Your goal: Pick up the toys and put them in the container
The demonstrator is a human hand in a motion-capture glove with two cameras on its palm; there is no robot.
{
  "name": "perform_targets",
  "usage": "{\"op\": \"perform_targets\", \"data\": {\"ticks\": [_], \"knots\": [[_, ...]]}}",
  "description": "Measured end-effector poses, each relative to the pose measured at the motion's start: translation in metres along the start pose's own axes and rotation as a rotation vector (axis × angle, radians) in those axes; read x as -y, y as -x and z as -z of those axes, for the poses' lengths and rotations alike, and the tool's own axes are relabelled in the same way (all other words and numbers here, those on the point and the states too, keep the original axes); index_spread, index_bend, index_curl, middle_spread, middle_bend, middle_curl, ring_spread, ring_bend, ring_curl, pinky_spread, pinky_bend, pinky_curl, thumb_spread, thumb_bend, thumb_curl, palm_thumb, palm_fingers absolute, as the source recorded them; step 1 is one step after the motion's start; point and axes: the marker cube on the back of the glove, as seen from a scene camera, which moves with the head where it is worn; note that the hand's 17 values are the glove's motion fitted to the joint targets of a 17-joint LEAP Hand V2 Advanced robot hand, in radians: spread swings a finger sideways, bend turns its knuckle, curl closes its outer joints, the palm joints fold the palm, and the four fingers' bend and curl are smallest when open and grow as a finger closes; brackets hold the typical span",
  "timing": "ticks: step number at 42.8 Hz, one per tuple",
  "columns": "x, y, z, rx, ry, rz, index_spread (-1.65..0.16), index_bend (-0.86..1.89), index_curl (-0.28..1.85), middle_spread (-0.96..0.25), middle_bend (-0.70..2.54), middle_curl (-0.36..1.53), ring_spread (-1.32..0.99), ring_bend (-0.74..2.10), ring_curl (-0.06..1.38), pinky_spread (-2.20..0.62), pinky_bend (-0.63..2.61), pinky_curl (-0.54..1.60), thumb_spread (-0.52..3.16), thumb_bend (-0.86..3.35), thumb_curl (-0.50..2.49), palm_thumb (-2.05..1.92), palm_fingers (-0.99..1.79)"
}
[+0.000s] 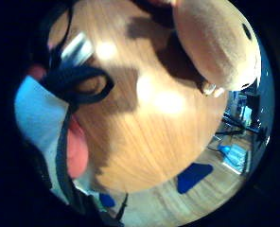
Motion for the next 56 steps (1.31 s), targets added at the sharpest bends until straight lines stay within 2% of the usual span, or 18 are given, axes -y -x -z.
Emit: {"op": "perform_targets", "data": {"ticks": [1, 5, 12, 29, 46, 56], "knots": [[0.0, 0.001, 0.001, 0.006, -0.015, 0.003, -0.34, 0.19, 0.12, -0.12, 0.28, 0.22, -0.2, 0.57, 0.32, -0.26, 1.07, 0.34, 1.36, 0.19, 0.43, 0.59, 0.67], [-0.005, 0.003, 0.009, -0.01, -0.023, 0.008, -0.34, 0.27, 0.16, -0.19, 0.36, 0.26, -0.31, 0.73, 0.4, -0.32, 1.05, 0.37, 1.22, 0.23, 0.52, 0.74, 0.92], [-0.016, 0.01, 0.033, -0.034, -0.04, 0.022, -0.35, 0.34, 0.22, -0.28, 0.45, 0.32, -0.44, 0.86, 0.51, -0.37, 1.05, 0.41, 1.04, 0.24, 0.62, 0.82, 0.97], [-0.029, 0.048, 0.13, -0.061, 0.015, 0.059, -0.37, 0.48, 0.34, -0.44, 0.59, 0.46, -0.6, 0.96, 0.64, -0.41, 1.1, 0.47, 0.72, 0.21, 0.79, 0.82, 0.83], [-0.014, 0.076, 0.186, -0.069, -0.233, 0.068, -0.38, 0.56, 0.47, -0.48, 0.63, 0.62, -0.66, 0.99, 0.74, -0.41, 1.19, 0.51, 0.58, 0.16, 0.91, 0.78, 0.62], [0.02, 0.115, 0.183, -0.095, -0.225, 0.095, -0.37, 0.58, 0.55, -0.48, 0.62, 0.71, -0.67, 1.0, 0.78, -0.41, 1.24, 0.52, 0.55, 0.15, 0.96, 0.77, 0.52]]}}
